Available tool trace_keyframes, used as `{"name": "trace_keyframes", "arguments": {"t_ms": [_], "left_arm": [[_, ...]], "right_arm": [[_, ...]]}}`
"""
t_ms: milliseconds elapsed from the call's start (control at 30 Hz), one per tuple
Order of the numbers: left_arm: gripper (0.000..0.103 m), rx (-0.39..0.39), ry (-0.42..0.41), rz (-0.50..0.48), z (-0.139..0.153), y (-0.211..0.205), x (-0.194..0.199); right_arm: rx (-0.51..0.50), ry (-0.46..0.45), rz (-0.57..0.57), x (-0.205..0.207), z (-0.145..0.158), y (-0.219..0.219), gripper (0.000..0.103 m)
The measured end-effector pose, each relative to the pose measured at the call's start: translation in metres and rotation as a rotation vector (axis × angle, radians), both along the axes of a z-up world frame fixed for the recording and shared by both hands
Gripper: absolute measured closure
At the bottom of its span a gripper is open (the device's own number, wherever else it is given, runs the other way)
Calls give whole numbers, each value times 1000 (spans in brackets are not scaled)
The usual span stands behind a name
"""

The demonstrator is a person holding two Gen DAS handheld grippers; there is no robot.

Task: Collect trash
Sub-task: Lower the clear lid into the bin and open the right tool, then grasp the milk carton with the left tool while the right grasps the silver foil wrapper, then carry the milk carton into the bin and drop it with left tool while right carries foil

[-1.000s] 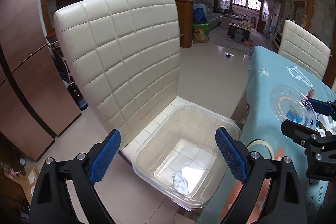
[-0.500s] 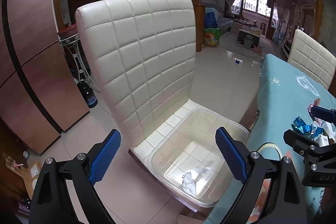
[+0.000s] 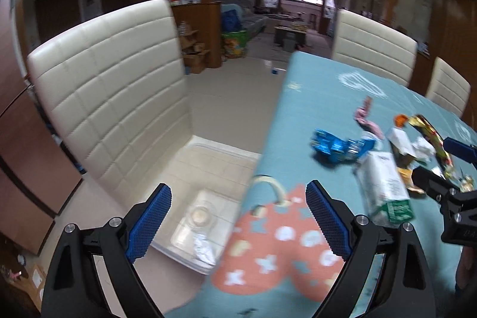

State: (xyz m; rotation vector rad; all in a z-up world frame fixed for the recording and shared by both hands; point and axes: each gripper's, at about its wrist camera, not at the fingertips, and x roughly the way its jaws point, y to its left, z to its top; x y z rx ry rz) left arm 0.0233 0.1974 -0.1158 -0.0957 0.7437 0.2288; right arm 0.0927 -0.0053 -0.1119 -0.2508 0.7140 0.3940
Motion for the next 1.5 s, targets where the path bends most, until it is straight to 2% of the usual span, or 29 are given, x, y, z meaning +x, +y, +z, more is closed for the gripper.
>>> {"name": "trace_keyframes", "arguments": {"t_ms": [167, 367, 533, 633, 700, 800, 833, 867, 900, 933, 967, 1100, 1267, 1500], "left_arm": [[14, -5, 39, -132, -8, -62, 14], [14, -24, 101, -246, -23, -118, 33], [14, 19, 150, -251, -36, -139, 51], [14, 3, 172, -239, -44, -136, 59], [14, -5, 181, -229, -48, -134, 62], [14, -4, 193, -228, -53, -131, 64], [19, -3, 192, -234, -54, -132, 64], [29, -3, 191, -242, -53, -132, 63], [35, -4, 192, -250, -53, -133, 63], [48, -8, 194, -264, -53, -134, 63], [53, -10, 196, -272, -52, -135, 62], [53, -8, 153, -285, -44, -137, 55], [53, -9, 87, -280, -24, -131, 41], [53, -16, 32, -240, -9, -109, 23]], "right_arm": [[10, 26, -118, -1, -8, -62, 4], [-1, 76, -209, 7, -26, -107, 4], [32, 123, -232, 13, -42, -127, 10], [32, 141, -225, 18, -54, -128, 15], [10, 151, -225, 22, -62, -126, 20], [7, 190, -222, 29, -74, -128, 45], [19, 198, -221, 31, -77, -129, 50], [26, 191, -226, 30, -76, -130, 64], [23, 185, -228, 30, -75, -130, 70], [21, 184, -230, 30, -75, -130, 72], [28, 186, -235, 29, -74, -132, 72], [48, 174, -239, 24, -68, -133, 73], [83, 147, -188, 11, -48, -123, 73], [58, 110, -107, -6, -29, -89, 73]]}}
